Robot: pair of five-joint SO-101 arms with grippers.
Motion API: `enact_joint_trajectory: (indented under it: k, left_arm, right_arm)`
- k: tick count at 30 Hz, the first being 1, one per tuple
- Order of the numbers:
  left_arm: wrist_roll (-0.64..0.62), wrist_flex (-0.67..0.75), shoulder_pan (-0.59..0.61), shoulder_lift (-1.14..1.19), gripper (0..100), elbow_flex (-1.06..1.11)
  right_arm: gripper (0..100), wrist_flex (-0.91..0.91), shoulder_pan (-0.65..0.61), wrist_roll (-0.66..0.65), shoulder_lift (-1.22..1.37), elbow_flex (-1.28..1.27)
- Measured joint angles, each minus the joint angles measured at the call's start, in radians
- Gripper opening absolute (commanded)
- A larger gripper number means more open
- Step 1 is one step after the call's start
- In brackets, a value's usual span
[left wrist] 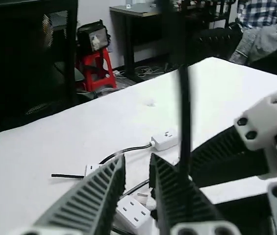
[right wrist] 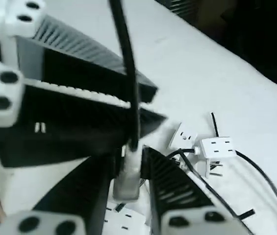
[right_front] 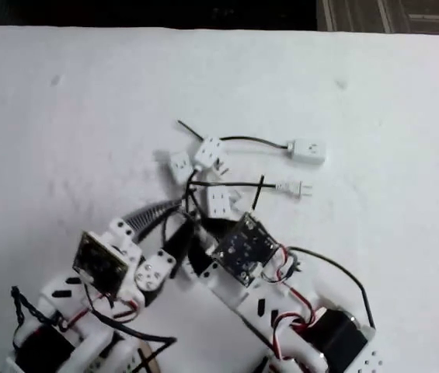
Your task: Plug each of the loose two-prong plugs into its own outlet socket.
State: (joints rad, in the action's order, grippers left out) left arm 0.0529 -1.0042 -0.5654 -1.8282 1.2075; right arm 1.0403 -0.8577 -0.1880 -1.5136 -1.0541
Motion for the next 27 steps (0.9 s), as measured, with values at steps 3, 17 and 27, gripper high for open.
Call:
enact_joint_trajectory:
  k: [3, 17, 27]
  left_arm:
    - [0.028, -0.028, -0.028, 0.0, 10, -0.002]
    - [0.152, -0.077, 0.052, -0.002, 11, -0.011]
    - [0.081, -0.087, 0.345, -0.002, 11, 0.003]
  right_arm:
    - [1.8, 0.0, -0.018, -0.002, 0.0, -0.008]
    - [1.8, 0.061, -0.023, -0.002, -0.009, -0.032]
    - [1.7, 0.163, 0.213, -0.002, -0.009, -0.032]
